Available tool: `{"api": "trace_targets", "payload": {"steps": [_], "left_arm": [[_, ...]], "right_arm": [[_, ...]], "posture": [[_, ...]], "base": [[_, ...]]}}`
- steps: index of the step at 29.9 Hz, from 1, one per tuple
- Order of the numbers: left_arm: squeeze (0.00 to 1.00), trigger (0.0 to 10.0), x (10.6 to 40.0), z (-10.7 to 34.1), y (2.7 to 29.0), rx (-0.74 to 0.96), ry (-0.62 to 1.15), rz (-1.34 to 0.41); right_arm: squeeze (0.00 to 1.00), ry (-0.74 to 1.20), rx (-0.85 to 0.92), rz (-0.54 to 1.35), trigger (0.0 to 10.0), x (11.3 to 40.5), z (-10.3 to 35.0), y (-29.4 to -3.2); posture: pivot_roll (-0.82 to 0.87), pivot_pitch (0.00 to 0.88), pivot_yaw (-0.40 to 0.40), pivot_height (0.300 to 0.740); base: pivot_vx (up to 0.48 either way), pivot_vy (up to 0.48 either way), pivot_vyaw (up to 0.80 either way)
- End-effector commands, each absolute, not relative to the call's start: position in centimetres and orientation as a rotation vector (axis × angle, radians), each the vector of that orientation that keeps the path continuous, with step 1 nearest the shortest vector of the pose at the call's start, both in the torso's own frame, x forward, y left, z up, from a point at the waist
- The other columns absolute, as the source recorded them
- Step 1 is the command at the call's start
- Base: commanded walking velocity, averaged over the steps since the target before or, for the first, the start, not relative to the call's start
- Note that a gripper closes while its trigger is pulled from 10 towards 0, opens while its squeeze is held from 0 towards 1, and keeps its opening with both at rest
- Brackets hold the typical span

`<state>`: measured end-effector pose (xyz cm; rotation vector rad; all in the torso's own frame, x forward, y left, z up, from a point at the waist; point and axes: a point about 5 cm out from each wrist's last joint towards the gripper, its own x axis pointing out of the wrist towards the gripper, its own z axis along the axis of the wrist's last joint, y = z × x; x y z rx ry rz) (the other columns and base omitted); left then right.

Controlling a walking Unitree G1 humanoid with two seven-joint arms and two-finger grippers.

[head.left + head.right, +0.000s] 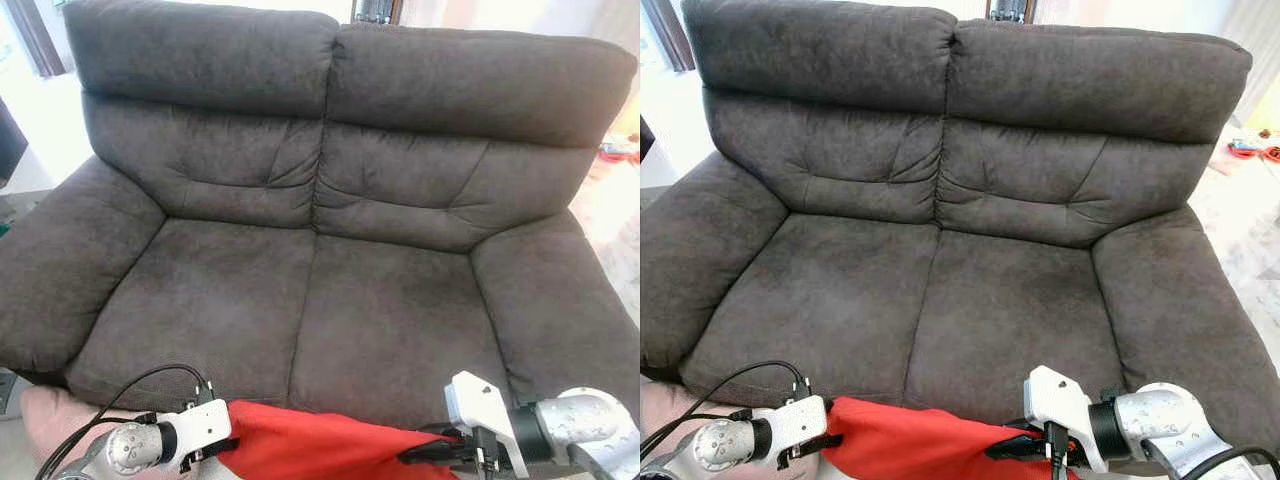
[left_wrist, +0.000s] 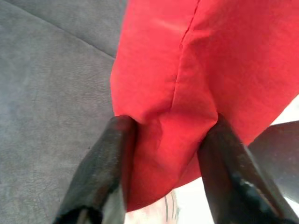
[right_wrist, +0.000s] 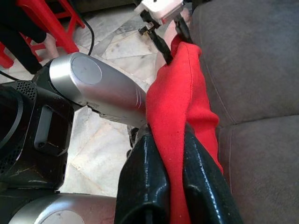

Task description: Move the pillow to the sofa from floor

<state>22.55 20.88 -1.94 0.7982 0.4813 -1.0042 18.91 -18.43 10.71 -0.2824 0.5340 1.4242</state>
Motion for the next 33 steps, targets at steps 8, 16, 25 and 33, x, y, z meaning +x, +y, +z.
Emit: {"api": "trace_targets", "payload": {"steps": [8,16,25,33], "left_arm": [[0.00,0.0,21.4,-3.2,20.8,0.825,0.544,-1.012],[0.00,0.0,21.0,-3.9,21.0,0.867,0.574,-0.975],[0.00,0.0,21.2,-3.9,21.3,0.886,0.566,-0.922],[0.00,0.0,22.3,-3.1,21.5,0.787,0.521,-0.780]], "right_arm": [[0.00,0.409,-0.295,1.454,10.0,19.1,13.0,-17.9],[0.00,0.408,-0.296,1.458,10.0,19.2,12.9,-17.7],[0.00,0.410,-0.298,1.452,10.0,19.2,12.8,-17.8],[0.00,0.376,-0.315,1.378,10.0,20.2,12.3,-17.8]], "posture": [[0.03,0.054,-0.069,0.740],[0.04,0.055,-0.071,0.740],[0.04,0.055,-0.072,0.740],[0.04,0.056,-0.071,0.740]], "base": [[0.000,0.000,0.00],[0.000,0.000,0.00],[0.000,0.000,0.00],[0.000,0.000,0.00]]}}
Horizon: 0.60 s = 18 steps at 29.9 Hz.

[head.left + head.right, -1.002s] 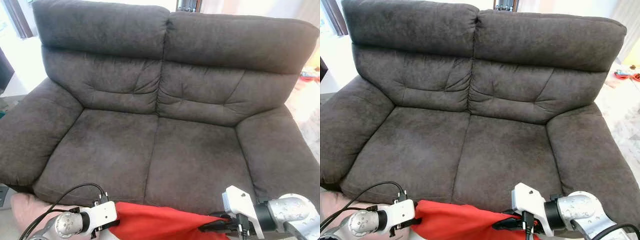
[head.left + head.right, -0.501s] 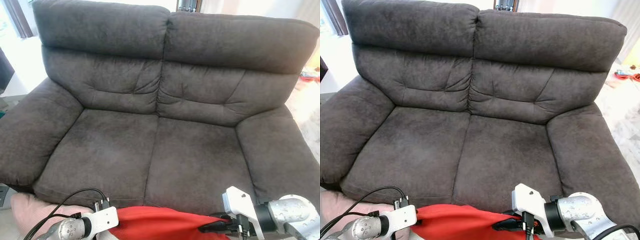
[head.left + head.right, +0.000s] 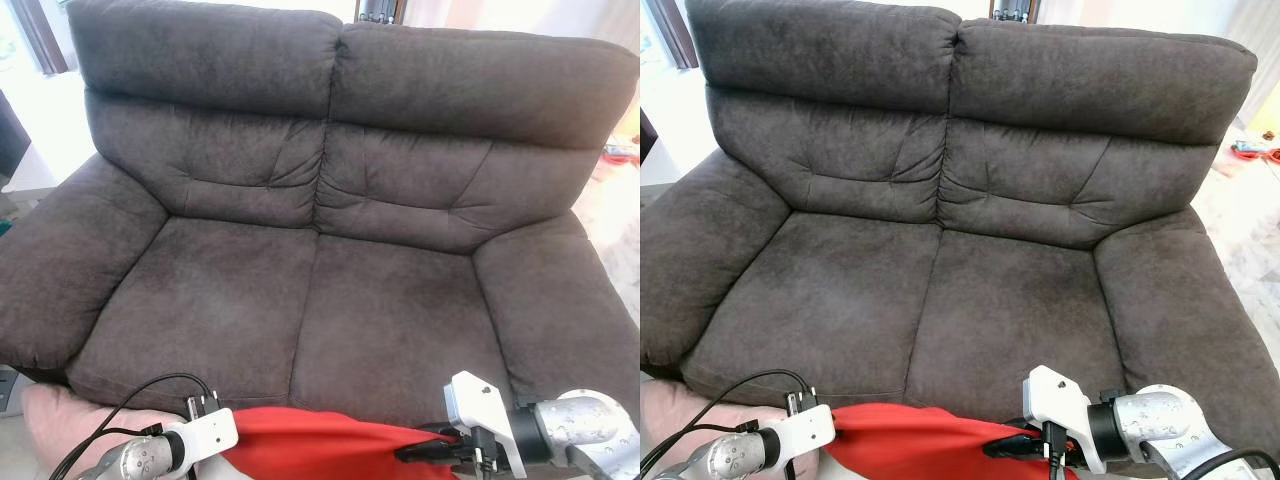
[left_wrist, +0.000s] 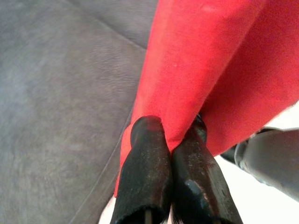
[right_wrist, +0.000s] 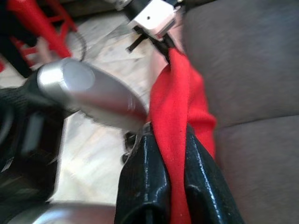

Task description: Move the pillow to the sofa from floor

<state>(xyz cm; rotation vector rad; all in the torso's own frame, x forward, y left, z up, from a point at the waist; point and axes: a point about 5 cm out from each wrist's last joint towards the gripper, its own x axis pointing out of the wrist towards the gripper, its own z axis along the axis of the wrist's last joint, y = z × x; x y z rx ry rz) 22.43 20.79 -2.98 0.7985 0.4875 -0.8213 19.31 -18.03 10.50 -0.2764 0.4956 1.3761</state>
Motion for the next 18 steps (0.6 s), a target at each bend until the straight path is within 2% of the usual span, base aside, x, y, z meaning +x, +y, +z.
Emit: {"api": "trace_targets", "payload": {"steps": [1,6,9,13,14,15,16,18], "left_arm": [[0.00,0.0,22.8,-2.8,21.6,0.754,0.508,-0.729],[0.00,0.0,24.4,-1.5,21.6,0.663,0.423,-0.616],[0.00,0.0,26.9,1.2,21.1,0.568,0.258,-0.491],[0.00,0.0,28.9,4.1,20.5,0.480,0.086,-0.373],[0.00,3.0,29.5,5.6,20.1,0.425,0.001,-0.311],[0.00,3.0,29.5,5.6,20.1,0.425,0.001,-0.311],[0.00,10.0,29.8,6.4,19.8,0.392,-0.043,-0.276],[0.00,10.0,30.0,8.1,18.8,0.346,-0.142,-0.220]], "right_arm": [[0.00,0.372,-0.310,1.352,10.0,20.4,12.0,-17.9],[0.00,0.340,-0.301,1.216,10.0,21.6,11.0,-18.4],[0.00,0.308,-0.289,1.066,10.0,22.7,9.8,-18.8],[0.00,0.264,-0.237,0.944,10.0,23.3,9.0,-18.9],[0.00,0.232,-0.193,0.862,10.0,23.7,8.7,-19.0],[0.00,0.232,-0.193,0.862,10.0,23.7,8.7,-19.0],[0.00,0.217,-0.154,0.805,10.0,23.9,8.5,-19.2],[0.00,0.171,-0.090,0.639,10.0,24.5,7.7,-19.4]], "posture": [[0.04,0.056,-0.070,0.740],[0.05,0.056,-0.068,0.740],[0.05,0.055,-0.067,0.740],[0.06,0.055,-0.065,0.740],[0.06,0.055,-0.064,0.740],[0.06,0.055,-0.064,0.740],[0.06,0.054,-0.064,0.740],[0.07,0.054,-0.063,0.740]], "base": [[0.000,0.000,0.00],[0.000,0.000,0.00],[0.000,0.000,0.00],[0.000,0.000,0.00],[0.000,0.000,0.00],[0.000,0.000,0.00],[0.000,0.000,0.00],[0.000,0.000,0.00]]}}
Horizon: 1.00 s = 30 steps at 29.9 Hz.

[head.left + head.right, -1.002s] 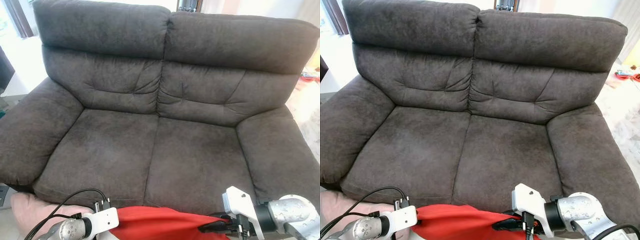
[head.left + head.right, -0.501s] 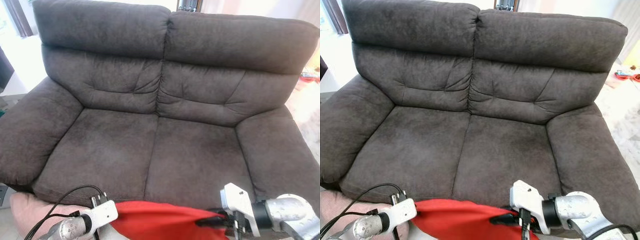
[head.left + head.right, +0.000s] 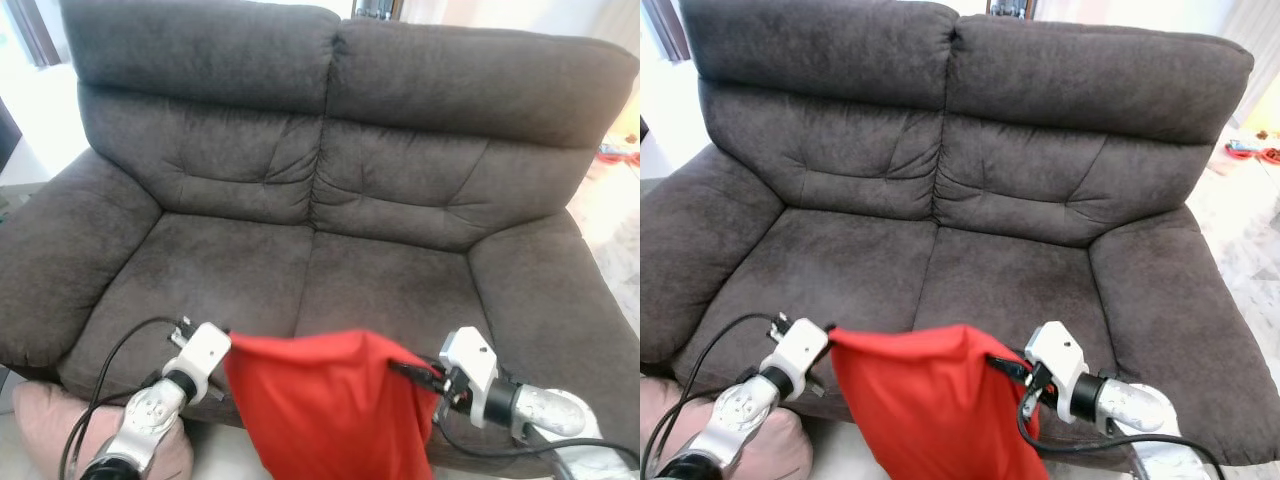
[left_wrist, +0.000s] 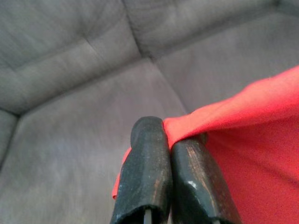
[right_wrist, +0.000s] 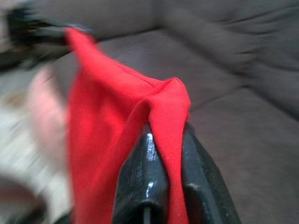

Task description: Move the pillow to the sofa from floor

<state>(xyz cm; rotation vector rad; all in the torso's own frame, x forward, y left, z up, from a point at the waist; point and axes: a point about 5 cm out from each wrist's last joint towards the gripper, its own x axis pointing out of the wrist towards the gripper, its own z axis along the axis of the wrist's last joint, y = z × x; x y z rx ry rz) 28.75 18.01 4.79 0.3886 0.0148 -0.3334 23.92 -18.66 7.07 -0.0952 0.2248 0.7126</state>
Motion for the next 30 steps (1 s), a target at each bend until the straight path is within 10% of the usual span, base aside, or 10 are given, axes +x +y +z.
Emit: {"api": "trace_targets", "payload": {"steps": [1,15,30], "left_arm": [[0.00,10.0,30.0,8.8,18.3,0.325,-0.181,-0.207],[0.00,10.0,29.4,13.2,15.5,0.284,-0.344,-0.138],[0.00,10.0,28.7,12.9,14.2,0.283,-0.316,-0.165]], "right_arm": [[0.00,0.152,-0.050,0.587,10.0,24.6,7.5,-19.3],[0.00,-0.004,0.177,0.128,10.0,25.6,7.1,-18.9],[0.00,-0.100,0.162,0.086,10.0,27.2,8.9,-18.3]], "posture": [[0.07,0.054,-0.061,0.740],[0.08,0.047,-0.036,0.740],[0.08,0.029,-0.040,0.740]], "base": [[0.000,0.000,0.00],[0.000,0.000,0.00],[0.000,0.000,0.00]]}}
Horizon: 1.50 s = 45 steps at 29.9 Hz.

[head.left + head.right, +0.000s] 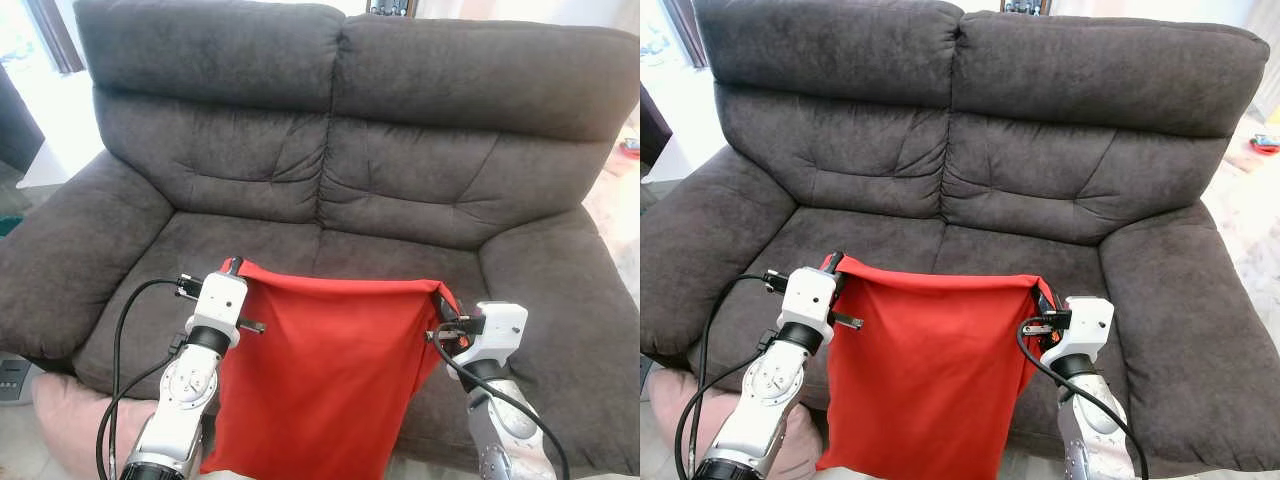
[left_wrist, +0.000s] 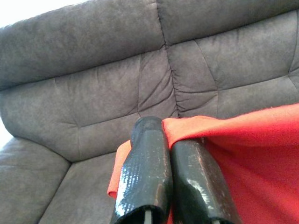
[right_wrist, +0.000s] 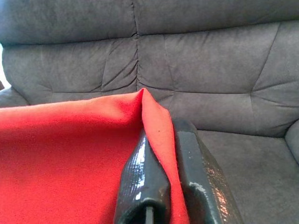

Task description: Move the pillow to the sofa from floor

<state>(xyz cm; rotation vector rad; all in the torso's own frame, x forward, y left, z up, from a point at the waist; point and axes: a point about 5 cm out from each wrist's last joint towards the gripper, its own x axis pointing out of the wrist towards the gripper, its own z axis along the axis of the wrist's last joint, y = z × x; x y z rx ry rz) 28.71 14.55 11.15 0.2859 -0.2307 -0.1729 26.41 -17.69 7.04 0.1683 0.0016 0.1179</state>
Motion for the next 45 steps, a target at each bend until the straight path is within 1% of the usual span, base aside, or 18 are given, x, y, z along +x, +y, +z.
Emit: {"api": "trace_targets", "payload": {"steps": [1,4,9,14,22,29,37,45], "left_arm": [[0.00,10.0,28.6,12.9,14.2,0.281,-0.314,-0.169],[0.00,10.0,28.5,12.9,14.0,0.278,-0.310,-0.178],[0.00,10.0,28.5,12.7,13.8,0.270,-0.303,-0.185],[0.00,10.0,28.3,12.3,13.7,0.267,-0.295,-0.185],[0.00,10.0,28.4,12.2,13.7,0.265,-0.291,-0.185],[0.00,10.0,28.6,12.0,13.7,0.265,-0.285,-0.180],[0.00,10.0,28.7,11.9,13.8,0.260,-0.281,-0.172],[0.00,10.0,29.0,12.3,14.1,0.267,-0.296,-0.170]], "right_arm": [[0.00,-0.107,0.165,0.083,10.0,27.2,9.1,-18.3],[0.00,-0.109,0.126,0.113,10.0,27.3,9.1,-18.1],[0.00,-0.114,0.121,0.118,10.0,27.4,9.2,-17.8],[0.00,-0.118,0.086,0.153,10.0,27.3,9.1,-17.2],[0.00,-0.130,0.081,0.156,10.0,27.4,9.3,-17.1],[0.00,-0.146,0.058,0.168,10.0,27.8,9.8,-17.2],[0.00,-0.149,0.050,0.165,10.0,28.0,10.0,-17.6],[0.00,-0.154,0.050,0.171,10.0,28.4,10.1,-17.2]], "posture": [[0.08,0.026,-0.042,0.740],[0.07,0.022,-0.044,0.740],[0.07,0.019,-0.049,0.740],[0.07,0.015,-0.050,0.740],[0.07,0.010,-0.054,0.740],[0.07,0.021,-0.066,0.740],[0.07,0.013,-0.074,0.740],[0.08,0.005,-0.076,0.740]], "base": [[0.000,0.000,0.00],[0.000,0.000,0.00],[-0.144,0.000,0.00],[-0.264,0.000,0.00],[-0.263,0.000,0.00],[0.000,0.000,0.00],[0.000,0.000,0.00],[0.000,0.000,0.00]]}}
